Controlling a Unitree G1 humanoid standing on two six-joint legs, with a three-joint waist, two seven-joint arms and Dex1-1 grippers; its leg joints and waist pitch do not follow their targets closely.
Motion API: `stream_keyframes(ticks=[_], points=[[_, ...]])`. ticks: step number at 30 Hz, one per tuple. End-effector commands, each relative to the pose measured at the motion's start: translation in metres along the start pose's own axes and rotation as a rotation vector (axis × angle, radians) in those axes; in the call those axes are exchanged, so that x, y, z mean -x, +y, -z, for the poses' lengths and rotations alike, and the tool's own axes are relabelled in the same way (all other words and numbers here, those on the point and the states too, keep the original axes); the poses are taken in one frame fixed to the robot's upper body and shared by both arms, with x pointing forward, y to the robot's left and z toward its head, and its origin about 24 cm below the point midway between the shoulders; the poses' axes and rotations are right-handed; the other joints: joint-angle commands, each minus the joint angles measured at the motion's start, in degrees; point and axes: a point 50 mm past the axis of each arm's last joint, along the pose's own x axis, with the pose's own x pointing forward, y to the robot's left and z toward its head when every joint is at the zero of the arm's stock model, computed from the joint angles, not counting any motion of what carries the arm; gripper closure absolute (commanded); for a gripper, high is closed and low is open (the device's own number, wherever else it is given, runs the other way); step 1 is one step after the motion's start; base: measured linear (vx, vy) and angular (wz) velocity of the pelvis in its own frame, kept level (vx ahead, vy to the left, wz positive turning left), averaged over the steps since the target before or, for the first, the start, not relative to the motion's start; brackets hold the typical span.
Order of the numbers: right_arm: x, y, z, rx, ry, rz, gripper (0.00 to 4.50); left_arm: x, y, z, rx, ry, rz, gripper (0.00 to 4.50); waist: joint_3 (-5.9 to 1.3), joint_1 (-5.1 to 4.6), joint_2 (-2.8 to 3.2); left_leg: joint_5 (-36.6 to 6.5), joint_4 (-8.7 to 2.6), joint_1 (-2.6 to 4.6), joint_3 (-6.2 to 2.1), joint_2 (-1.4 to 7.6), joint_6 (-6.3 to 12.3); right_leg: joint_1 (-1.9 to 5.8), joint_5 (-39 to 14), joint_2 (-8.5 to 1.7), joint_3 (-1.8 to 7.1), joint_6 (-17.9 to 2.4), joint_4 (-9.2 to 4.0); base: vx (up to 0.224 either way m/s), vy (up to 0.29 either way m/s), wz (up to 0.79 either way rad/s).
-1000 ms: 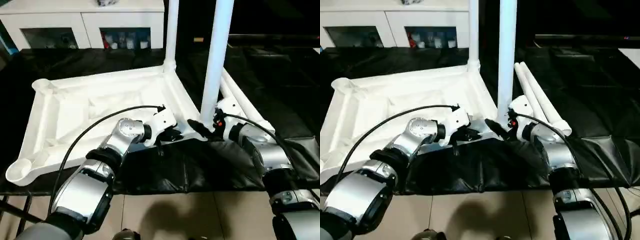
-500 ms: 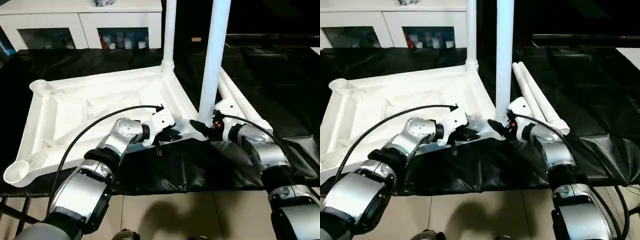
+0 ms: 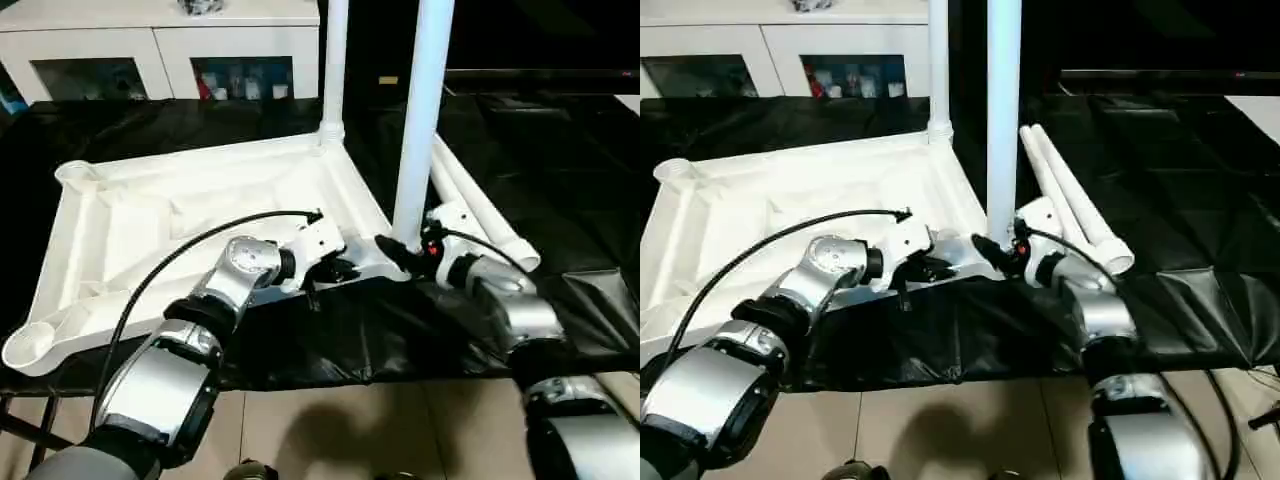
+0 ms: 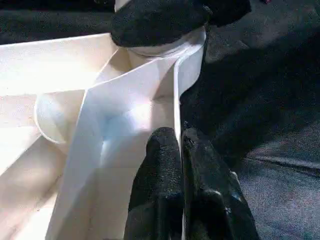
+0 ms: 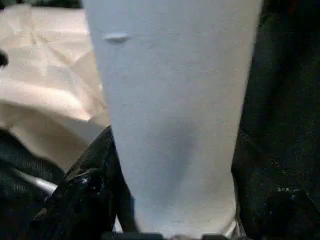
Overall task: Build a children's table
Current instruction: Insert table leg to table base
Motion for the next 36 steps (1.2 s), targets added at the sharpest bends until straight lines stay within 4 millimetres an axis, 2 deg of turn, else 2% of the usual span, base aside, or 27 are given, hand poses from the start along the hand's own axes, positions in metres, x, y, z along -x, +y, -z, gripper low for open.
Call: stream_keyframes(ticks=[1, 3, 7, 9, 17, 18, 20, 22, 24, 25, 28, 29, 31, 32, 36], points=[[0.003, 0.002, 0.019, -0.149, -0.02, 0.088, 1.86, -0.002, -0.008, 0.012, 0.03, 0.03, 0.03, 4.5, -4.2, 0.32, -0.65, -13.6, -3.85, 1.15, -1.74, 3.53, 3.75, 2.56, -14.3, -4.5, 2.57, -14.0, -4.46, 0.0, 0.0, 0.0], [0.005, 0.001, 0.025, -0.191, -0.037, 0.127, 1.9, -0.002, -0.008, 0.012, 0.031, 0.03, 0.027, 4.5, -4.19, 0.16, -0.68, -14.7, -4.12, 1.29, -1.91, 3.58, 2.8, 2.43, -14.9, -4.32, 2.49, -13.8, -4.5, 0.0, 0.0, 0.0], [0.007, 0.004, 0.032, -0.21, -0.033, 0.141, 1.91, -0.001, -0.008, 0.013, 0.034, 0.03, 0.027, 4.5, -4.16, 0.08, -0.43, -15.9, -4.23, 1.32, -1.87, 3.56, 2.31, 2.43, -14.3, -4.27, 2.58, -14.0, -4.48, 0.0, 0.0, 0.0], [0.008, 0.004, 0.034, -0.224, -0.037, 0.152, 1.91, -0.001, -0.008, 0.014, 0.035, 0.031, 0.027, 4.5, -4.19, 0.13, -0.5, -16.1, -4.29, 1.34, -1.88, 3.54, 2.16, 2.49, -13.9, -4.29, 2.6, -13.9, -4.45, 0.0, 0.0, 0.0], [0.01, 0.0, 0.035, -0.282, -0.074, 0.199, 1.91, 0.0, -0.007, 0.014, 0.037, 0.035, 0.022, 4.5, -4.18, 0.15, -0.35, -16.9, -4.39, 1.38, -1.93, 3.59, 1.68, 2.43, -14.1, -4.35, 2.64, -13.9, -4.56, 0.0, 0.0, 0.0], [0.011, 0.0, 0.034, -0.3, -0.084, 0.211, 1.91, 0.001, -0.007, 0.014, 0.037, 0.036, 0.022, 4.5, -4.13, 0.2, -0.03, -17.2, -4.45, 1.38, -1.99, 3.57, 1.53, 2.42, -14.2, -4.34, 2.64, -14.0, -4.55, 0.0, 0.0, 0.0], [0.011, -0.002, 0.034, -0.327, -0.096, 0.227, 1.91, 0.001, -0.007, 0.014, 0.037, 0.038, 0.022, 4.5, -4.1, 0.12, -0.14, -17.8, -4.53, 1.44, -1.99, 3.62, 1.32, 2.36, -14.4, -4.29, 2.61, -13.9, -4.61, 0.0, 0.0, 0.0], [0.012, -0.003, 0.035, -0.346, -0.105, 0.24, 1.91, 0.002, -0.006, 0.015, 0.037, 0.04, 0.022, 4.5, -4.09, 0.11, 0.14, -18.9, -4.63, 1.51, -2.06, 3.63, 0.77, 2.31, -14.6, -4.27, 2.63, -14.0, -4.63, 0.0, 0.0, 0.0], [0.012, -0.003, 0.035, -0.351, -0.107, 0.242, 1.91, 0.003, -0.006, 0.015, 0.037, 0.041, 0.022, 4.5, -4.07, 0.09, 0.02, -19.3, -4.66, 1.5, -2.04, 3.62, 0.59, 2.31, -14.5, -4.31, 2.65, -14.0, -4.66, 0.0, 0.0, 0.0], [0.012, -0.002, 0.035, -0.354, -0.108, 0.244, 1.91, 0.003, -0.006, 0.015, 0.036, 0.043, 0.022, 4.5, -4.03, 0.1, 0.33, -19.6, -4.69, 1.48, -2.09, 3.61, 0.46, 2.3, -14.8, -4.31, 2.65, -14.0, -4.67, 0.0, 0.0, 0.0], [0.012, -0.002, 0.037, -0.39, -0.124, 0.262, 1.91, 0.003, -0.006, 0.015, 0.035, 0.045, 0.022, 4.5, -4.06, 0.06, 0.19, -20.2, -4.77, 1.56, -2.11, 3.68, 0.19, 2.25, -14.8, -4.3, 2.66, -13.9, -4.71, 0.0, 0.0, 0.0], [0.013, -0.002, 0.037, -0.407, -0.132, 0.27, 1.91, 0.004, -0.006, 0.016, 0.035, 0.046, 0.023, 4.5, -4.04, 0.1, 0.42, -20.5, -4.82, 1.61, -2.14, 3.71, 0.09, 2.2, -14.7, -4.34, 2.67, -14.0, -4.72, 0.0, 0.0, 0.0], [0.014, -0.003, 0.038, -0.436, -0.144, 0.288, 1.91, 0.004, -0.005, 0.016, 0.035, 0.047, 0.023, 4.5, -4.0, 0.09, 0.26, -20.7, -4.89, 1.72, -2.11, 3.74, 0.12, 2.25, -14.3, -4.28, 2.75, -14.1, -4.79, 0.0, 0.0, 0.0], [0.014, -0.003, 0.038, -0.438, -0.145, 0.29, 1.91, 0.004, -0.005, 0.016, 0.035, 0.047, 0.023, 4.5, -4.06, 0.15, 0.3, -20.9, -4.88, 1.63, -2.13, 3.81, 0.53, 2.33, -14.0, -4.49, 2.78, -14.4, -4.72, 0.0, 0.0, 0.0], [0.014, -0.004, 0.038, -0.444, -0.149, 0.294, 1.91, 0.004, -0.005, 0.016, 0.034, 0.048, 0.023, 4.5, -4.08, 0.05, 0.43, -20.0, -4.91, 1.48, -2.03, 3.72, 0.21, 2.24, -13.2, -4.3, 2.65, -14.5, -4.59, 0.0, 0.0, 0.0]])
